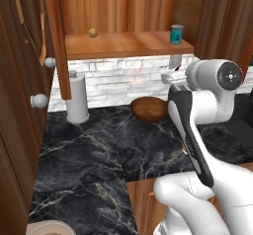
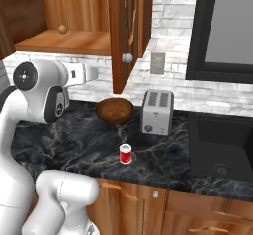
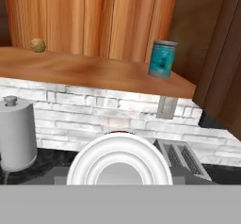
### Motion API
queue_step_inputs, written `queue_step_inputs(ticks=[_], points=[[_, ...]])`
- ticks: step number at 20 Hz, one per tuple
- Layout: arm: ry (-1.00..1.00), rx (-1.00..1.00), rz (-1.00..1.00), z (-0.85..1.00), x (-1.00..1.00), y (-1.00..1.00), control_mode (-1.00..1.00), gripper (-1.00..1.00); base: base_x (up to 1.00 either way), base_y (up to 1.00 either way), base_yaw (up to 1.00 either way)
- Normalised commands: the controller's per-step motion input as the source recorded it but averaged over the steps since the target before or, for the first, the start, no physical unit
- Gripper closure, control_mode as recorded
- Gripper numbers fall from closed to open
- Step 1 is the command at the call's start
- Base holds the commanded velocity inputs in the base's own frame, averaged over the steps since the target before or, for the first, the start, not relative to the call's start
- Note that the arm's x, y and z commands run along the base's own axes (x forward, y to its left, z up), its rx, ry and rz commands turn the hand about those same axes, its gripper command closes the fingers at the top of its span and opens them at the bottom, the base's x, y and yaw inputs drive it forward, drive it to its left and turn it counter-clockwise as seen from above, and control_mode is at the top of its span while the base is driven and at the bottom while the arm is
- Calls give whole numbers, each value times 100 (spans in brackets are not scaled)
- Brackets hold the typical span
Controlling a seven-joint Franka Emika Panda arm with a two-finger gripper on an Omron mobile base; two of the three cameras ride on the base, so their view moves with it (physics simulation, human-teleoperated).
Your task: Pick the cans from the counter and place them in their designated side in the cabinet.
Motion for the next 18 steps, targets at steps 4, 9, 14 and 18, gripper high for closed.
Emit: queue_step_inputs(ticks=[4,9,14,18], points=[[1,-2,0,37,-24,1,-100,100,0,0,0],[0,-1,0,29,-4,6,-100,100,0,0,0],[-1,-1,0,18,14,10,-100,100,0,0,0],[-2,-1,0,19,22,7,-100,100,0,0,0]])
